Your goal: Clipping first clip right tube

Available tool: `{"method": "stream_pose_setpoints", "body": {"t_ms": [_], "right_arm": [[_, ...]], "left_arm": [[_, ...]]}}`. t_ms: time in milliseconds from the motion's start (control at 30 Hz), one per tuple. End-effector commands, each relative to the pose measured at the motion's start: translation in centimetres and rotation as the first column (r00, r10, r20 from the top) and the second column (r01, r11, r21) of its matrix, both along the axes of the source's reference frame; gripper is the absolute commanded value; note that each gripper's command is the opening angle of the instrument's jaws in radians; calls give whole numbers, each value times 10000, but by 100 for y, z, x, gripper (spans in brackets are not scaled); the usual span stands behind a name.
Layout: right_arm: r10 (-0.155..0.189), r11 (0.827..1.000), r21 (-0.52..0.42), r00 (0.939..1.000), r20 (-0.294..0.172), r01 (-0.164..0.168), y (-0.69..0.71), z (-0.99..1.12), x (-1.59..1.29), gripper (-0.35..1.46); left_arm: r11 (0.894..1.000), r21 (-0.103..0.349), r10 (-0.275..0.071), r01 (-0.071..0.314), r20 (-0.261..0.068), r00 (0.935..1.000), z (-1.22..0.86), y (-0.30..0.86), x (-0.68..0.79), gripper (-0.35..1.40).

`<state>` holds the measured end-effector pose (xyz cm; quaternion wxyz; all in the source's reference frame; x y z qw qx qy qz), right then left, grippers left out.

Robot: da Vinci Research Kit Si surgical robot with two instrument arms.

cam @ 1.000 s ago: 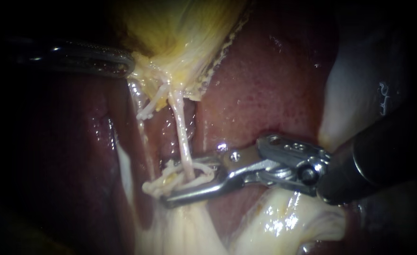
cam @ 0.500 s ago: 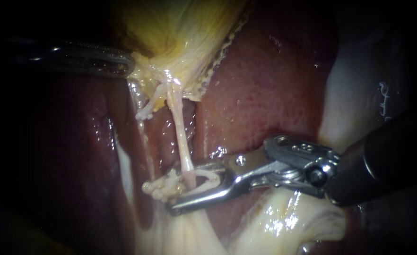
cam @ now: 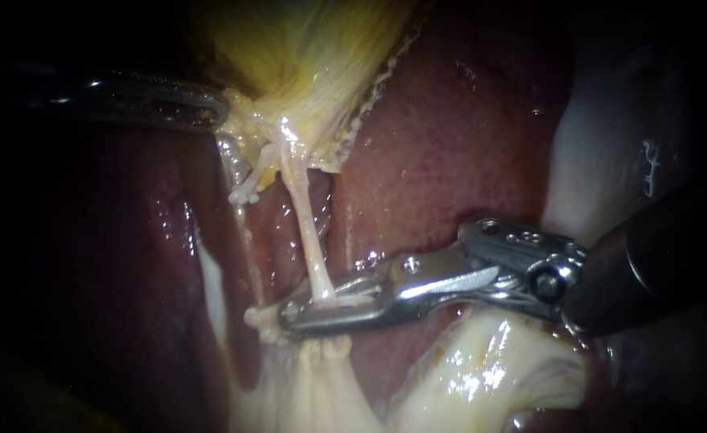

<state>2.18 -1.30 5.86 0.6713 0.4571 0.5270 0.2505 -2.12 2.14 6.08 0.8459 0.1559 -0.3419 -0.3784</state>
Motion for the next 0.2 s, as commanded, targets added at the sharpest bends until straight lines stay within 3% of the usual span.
{"method": "stream_pose_setpoints", "body": {"t_ms": [33,200], "right_arm": [[8,10000,3,10000,-4,-8,0,0,0,-35],[4,10000,58,10000,18,-4,2,2,-1,-35]], "left_arm": [[10000,5,5,-5,2,10000,0,0,0,-35],[10000,5,6,-6,3,10000,1,0,0,-35]]}}
